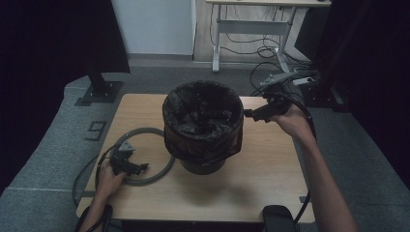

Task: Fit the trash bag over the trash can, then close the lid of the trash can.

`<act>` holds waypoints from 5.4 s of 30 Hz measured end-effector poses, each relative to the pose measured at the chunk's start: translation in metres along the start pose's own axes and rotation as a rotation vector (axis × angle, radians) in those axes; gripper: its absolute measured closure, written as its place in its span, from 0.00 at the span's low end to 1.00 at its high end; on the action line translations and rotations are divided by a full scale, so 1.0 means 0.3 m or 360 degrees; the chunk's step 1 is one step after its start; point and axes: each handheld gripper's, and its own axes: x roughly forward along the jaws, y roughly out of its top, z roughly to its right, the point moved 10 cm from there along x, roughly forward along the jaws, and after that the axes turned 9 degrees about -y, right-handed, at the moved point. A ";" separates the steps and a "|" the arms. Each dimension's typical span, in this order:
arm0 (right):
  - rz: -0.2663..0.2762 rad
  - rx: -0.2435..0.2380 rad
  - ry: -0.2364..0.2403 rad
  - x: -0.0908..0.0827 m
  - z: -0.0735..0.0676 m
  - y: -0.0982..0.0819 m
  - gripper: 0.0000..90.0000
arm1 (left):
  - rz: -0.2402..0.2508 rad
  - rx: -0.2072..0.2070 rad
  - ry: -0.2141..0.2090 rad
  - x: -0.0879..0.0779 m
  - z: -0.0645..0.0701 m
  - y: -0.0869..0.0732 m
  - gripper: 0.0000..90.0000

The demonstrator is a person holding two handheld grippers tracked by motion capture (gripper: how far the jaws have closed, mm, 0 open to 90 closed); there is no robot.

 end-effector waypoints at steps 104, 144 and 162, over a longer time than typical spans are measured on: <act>-0.0214 0.0329 -0.0192 0.407 -0.090 -0.855 0.00 | -0.0030 -0.0197 0.0273 -0.068 -0.326 0.007 0.00; -0.0217 0.0338 -0.0205 0.403 -0.091 -0.858 0.00 | 0.0218 -0.0366 0.0340 -0.119 -0.390 -0.004 0.76; -0.0219 0.0359 -0.0229 0.400 -0.091 -0.860 0.00 | 0.0163 -0.0509 0.0250 -0.144 -0.395 -0.015 0.87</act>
